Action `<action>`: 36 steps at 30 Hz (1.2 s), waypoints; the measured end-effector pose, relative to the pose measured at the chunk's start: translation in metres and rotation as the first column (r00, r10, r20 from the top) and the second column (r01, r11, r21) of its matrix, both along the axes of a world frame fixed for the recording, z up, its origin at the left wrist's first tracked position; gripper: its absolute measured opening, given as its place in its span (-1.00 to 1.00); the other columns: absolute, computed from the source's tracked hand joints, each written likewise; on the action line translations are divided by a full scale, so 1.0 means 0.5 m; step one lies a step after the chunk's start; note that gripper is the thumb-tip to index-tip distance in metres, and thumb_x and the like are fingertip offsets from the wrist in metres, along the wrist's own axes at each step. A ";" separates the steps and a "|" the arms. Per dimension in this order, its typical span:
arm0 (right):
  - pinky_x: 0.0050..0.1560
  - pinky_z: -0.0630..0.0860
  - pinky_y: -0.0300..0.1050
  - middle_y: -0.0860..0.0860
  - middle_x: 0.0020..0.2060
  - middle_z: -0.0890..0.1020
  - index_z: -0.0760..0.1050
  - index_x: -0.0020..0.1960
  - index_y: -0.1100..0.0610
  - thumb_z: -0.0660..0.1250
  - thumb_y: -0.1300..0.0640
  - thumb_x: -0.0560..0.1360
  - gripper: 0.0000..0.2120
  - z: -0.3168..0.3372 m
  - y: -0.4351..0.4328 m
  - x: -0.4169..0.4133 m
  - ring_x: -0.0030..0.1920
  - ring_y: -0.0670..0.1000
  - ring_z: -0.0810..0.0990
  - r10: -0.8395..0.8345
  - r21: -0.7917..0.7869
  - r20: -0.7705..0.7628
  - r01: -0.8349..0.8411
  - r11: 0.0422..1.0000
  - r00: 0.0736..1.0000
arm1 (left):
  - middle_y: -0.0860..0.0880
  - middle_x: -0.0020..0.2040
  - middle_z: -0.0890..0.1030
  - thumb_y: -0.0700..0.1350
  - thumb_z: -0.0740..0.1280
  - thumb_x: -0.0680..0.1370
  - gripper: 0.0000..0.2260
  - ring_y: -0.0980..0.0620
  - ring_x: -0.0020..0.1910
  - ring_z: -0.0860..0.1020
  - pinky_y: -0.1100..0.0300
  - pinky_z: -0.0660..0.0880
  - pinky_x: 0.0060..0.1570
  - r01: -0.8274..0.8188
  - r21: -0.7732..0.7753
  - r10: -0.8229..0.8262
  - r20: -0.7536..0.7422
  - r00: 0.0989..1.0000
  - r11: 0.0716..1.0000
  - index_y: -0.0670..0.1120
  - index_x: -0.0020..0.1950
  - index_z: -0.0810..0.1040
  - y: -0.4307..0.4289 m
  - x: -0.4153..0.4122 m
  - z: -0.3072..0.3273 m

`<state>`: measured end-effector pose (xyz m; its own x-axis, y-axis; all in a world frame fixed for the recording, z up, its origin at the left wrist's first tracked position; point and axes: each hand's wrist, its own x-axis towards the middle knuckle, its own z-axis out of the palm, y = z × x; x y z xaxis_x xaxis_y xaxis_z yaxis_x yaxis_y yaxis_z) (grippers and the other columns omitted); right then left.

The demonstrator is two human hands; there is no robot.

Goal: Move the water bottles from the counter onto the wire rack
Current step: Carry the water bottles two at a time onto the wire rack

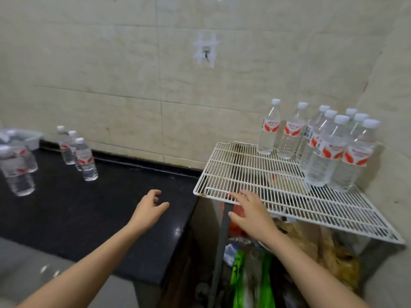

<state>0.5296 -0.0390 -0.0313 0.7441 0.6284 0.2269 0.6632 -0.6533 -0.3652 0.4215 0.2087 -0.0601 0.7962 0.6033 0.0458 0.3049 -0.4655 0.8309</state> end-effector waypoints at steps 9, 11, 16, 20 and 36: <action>0.42 0.09 0.06 0.07 0.50 0.04 0.05 0.45 -0.10 0.22 -0.07 0.47 -0.39 -0.093 0.129 -0.095 0.49 0.07 -0.04 0.176 -0.235 -0.167 -0.213 0.948 0.970 | -0.15 0.24 0.43 -0.06 0.30 0.49 -0.55 -0.09 0.19 0.44 0.04 0.43 0.16 -0.087 0.100 0.097 -0.105 0.990 0.991 -0.10 0.35 0.31 0.047 -0.148 -0.058; 0.42 0.10 0.07 0.07 0.50 0.05 0.05 0.45 -0.09 0.23 -0.07 0.47 -0.38 -0.105 0.167 -0.121 0.49 0.07 -0.02 0.195 -0.240 -0.202 -0.242 0.940 0.960 | -0.16 0.22 0.44 -0.06 0.31 0.48 -0.55 -0.09 0.17 0.45 0.04 0.42 0.16 -0.141 0.093 0.151 -0.119 0.981 0.986 -0.10 0.34 0.32 0.074 -0.200 -0.065; 0.42 0.11 0.05 0.06 0.50 0.06 0.06 0.45 -0.08 0.21 -0.09 0.49 -0.40 -0.107 0.306 -0.219 0.49 0.08 -0.01 0.317 -0.236 -0.238 -0.371 0.898 0.918 | -0.19 0.23 0.45 -0.10 0.33 0.47 -0.57 -0.11 0.22 0.45 0.03 0.38 0.22 -0.322 0.070 0.328 -0.102 0.939 0.944 -0.13 0.31 0.36 0.165 -0.371 -0.063; 0.41 0.12 0.04 0.06 0.49 0.07 0.10 0.44 -0.07 0.21 -0.06 0.49 -0.43 -0.103 0.423 -0.336 0.49 0.07 0.00 0.422 -0.186 -0.268 -0.476 0.860 0.866 | -0.28 0.23 0.46 -0.18 0.35 0.47 -0.58 -0.19 0.20 0.46 0.05 0.35 0.16 -0.482 0.036 0.484 -0.082 0.871 0.875 -0.21 0.30 0.37 0.240 -0.538 -0.054; 0.38 0.21 -0.03 0.10 0.42 0.22 0.22 0.40 0.03 0.24 -0.01 0.48 -0.48 -0.127 0.771 -0.584 0.41 0.08 0.18 0.682 -0.159 -0.300 -0.740 0.653 0.667 | -0.28 0.27 0.42 -0.18 0.32 0.49 -0.60 -0.19 0.21 0.44 0.02 0.35 0.18 -0.810 -0.094 0.812 -0.028 0.583 0.579 -0.22 0.30 0.36 0.362 -0.928 -0.085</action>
<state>0.2377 0.3466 -0.0950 0.0506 0.9927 -0.1099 0.8937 -0.0941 -0.4388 -0.0423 0.3896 -0.1027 -0.0270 0.9991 -0.0336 0.5054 0.0426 0.8619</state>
